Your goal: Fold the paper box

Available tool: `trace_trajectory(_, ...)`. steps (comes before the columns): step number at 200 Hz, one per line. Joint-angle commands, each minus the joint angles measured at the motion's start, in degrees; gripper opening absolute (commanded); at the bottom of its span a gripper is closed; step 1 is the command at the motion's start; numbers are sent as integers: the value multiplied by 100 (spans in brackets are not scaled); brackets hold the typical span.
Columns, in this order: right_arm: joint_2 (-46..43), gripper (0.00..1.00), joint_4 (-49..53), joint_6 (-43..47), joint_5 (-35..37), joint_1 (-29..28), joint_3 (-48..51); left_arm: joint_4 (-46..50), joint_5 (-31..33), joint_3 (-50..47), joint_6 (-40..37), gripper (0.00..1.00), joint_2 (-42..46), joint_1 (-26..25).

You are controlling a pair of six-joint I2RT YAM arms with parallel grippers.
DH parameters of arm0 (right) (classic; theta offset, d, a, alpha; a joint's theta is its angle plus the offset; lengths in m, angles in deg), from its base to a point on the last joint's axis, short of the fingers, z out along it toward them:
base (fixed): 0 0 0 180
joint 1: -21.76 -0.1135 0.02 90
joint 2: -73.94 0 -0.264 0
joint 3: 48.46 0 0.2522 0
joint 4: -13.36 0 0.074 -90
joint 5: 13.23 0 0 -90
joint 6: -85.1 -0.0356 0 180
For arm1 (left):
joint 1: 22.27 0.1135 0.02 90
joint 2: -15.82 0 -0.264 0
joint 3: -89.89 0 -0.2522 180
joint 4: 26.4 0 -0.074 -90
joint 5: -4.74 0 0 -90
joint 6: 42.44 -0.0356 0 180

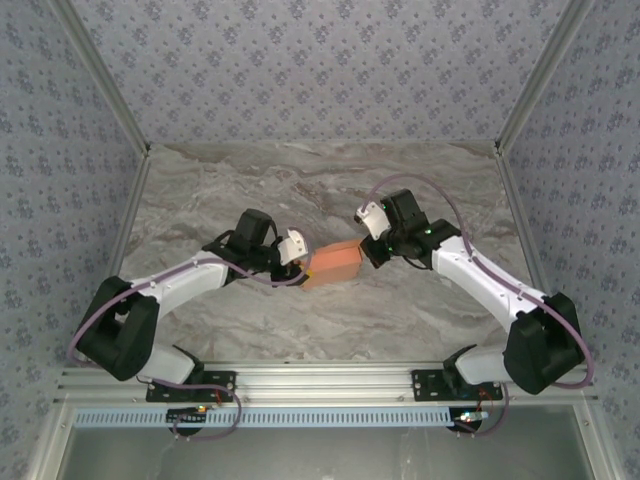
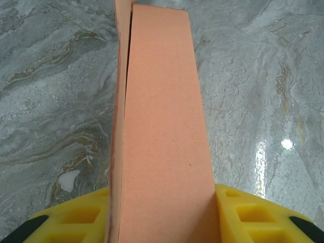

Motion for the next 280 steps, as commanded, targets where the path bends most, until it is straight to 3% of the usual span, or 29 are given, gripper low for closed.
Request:
trace_trajectory(1, -104, 0, 38, -1249, 611, -188, 29, -443, 135, -75, 256, 34, 170, -3)
trace_trajectory(26, -39, 0, 111, -2130, 972, -418, -26, -522, 253, -104, 345, 35, 61, -44)
trace_trajectory(71, 96, 0, 393, -2709, 1196, -661, -356, -561, 415, -83, 383, 35, -73, -119)
trace_trajectory(280, -257, 0, -566, -3567, 1621, -917, 783, -419, 657, 11, 490, 39, -193, -150)
